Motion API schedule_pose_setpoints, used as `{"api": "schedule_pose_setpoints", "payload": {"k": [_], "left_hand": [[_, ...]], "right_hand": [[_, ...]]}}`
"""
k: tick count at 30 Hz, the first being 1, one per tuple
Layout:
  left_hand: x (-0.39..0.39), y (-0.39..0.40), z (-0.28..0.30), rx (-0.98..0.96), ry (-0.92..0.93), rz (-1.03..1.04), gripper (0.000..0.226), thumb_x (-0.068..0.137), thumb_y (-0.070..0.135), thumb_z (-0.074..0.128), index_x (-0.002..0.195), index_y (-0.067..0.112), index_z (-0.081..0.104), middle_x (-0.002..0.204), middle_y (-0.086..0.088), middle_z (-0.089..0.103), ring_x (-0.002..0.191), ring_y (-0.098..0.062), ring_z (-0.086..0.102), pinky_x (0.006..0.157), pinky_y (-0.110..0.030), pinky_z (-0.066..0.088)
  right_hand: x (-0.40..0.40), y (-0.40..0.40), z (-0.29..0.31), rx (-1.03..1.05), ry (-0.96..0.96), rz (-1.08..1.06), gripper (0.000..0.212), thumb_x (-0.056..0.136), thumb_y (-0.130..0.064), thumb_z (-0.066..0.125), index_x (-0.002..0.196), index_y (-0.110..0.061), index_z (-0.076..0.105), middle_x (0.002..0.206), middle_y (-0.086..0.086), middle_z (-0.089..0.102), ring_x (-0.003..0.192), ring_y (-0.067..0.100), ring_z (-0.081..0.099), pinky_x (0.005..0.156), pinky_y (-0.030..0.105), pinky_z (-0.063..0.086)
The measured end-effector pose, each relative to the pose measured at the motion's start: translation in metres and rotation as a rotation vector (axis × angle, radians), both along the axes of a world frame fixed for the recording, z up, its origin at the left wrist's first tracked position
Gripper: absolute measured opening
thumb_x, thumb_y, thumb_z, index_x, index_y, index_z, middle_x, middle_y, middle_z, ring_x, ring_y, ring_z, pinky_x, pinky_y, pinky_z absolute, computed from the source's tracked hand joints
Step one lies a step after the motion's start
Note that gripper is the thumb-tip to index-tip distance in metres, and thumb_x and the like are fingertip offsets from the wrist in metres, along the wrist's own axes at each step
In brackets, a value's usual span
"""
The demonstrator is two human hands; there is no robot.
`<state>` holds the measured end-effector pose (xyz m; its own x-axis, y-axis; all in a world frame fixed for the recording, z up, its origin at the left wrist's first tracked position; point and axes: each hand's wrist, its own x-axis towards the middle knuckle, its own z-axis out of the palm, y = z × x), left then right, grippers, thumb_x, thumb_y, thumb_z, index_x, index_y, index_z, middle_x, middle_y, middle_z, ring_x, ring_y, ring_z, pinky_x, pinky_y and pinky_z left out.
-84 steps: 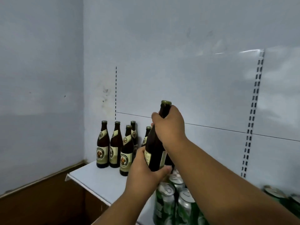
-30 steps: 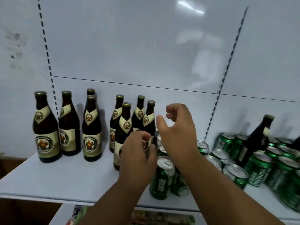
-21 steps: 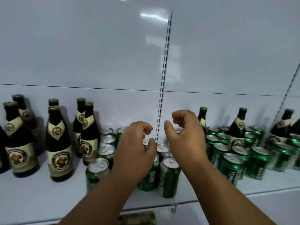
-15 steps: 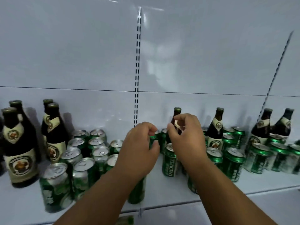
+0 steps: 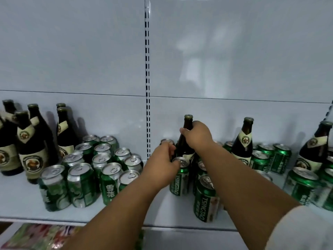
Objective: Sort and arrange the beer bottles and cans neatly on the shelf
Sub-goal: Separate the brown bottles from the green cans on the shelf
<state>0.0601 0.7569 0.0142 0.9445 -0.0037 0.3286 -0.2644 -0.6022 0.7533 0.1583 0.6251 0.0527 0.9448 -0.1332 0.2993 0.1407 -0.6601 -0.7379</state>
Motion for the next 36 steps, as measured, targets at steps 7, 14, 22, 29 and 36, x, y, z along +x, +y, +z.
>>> {"api": "schedule_pose_setpoints", "payload": {"k": [7,14,22,29,36], "left_hand": [[0.025,-0.003,0.017,-0.094,-0.066,0.071,0.077,0.078,0.031,0.079,0.141,0.022,0.037,0.130,0.015,0.047,0.114,-0.004,0.050,0.097,-0.027,0.045],[0.008,-0.005,0.030,-0.025,-0.306,0.224,0.062,0.063,0.048,0.084,0.110,0.035,0.046,0.093,0.014,0.066,0.081,-0.002,0.064,0.070,-0.031,0.057],[-0.034,0.069,0.031,-0.016,-0.337,0.373,0.058,0.061,0.048,0.083,0.103,0.036,0.044,0.086,0.016,0.064,0.077,0.002,0.063,0.066,-0.028,0.057],[-0.083,0.205,0.007,-0.083,-0.309,0.487,0.060,0.061,0.045,0.085,0.105,0.037,0.046,0.086,0.017,0.066,0.077,0.008,0.063,0.066,-0.022,0.056],[-0.103,0.361,-0.023,-0.203,-0.207,0.424,0.059,0.064,0.032,0.087,0.109,0.037,0.049,0.092,0.011,0.071,0.082,0.001,0.068,0.074,-0.031,0.060]], "right_hand": [[-0.046,0.002,0.070,0.118,-0.411,0.012,0.029,0.092,-0.045,0.059,0.101,-0.019,0.056,0.087,-0.007,0.059,0.080,0.015,0.058,0.070,0.032,0.047],[-0.077,0.016,0.093,0.696,-0.352,0.246,0.016,0.083,-0.029,0.063,0.094,-0.019,0.055,0.081,0.001,0.070,0.079,0.020,0.069,0.079,0.042,0.057],[-0.095,0.099,0.099,0.771,-0.317,0.452,0.009,0.080,-0.017,0.059,0.086,-0.011,0.059,0.070,0.007,0.071,0.068,0.025,0.072,0.076,0.053,0.059],[-0.119,0.248,0.082,0.662,-0.228,0.614,0.022,0.070,-0.034,0.059,0.083,-0.016,0.058,0.075,0.007,0.071,0.073,0.027,0.070,0.073,0.051,0.059],[-0.128,0.404,0.061,0.570,-0.143,0.703,0.024,0.083,-0.040,0.063,0.080,-0.016,0.065,0.070,0.002,0.073,0.069,0.022,0.071,0.079,0.047,0.058]]}}
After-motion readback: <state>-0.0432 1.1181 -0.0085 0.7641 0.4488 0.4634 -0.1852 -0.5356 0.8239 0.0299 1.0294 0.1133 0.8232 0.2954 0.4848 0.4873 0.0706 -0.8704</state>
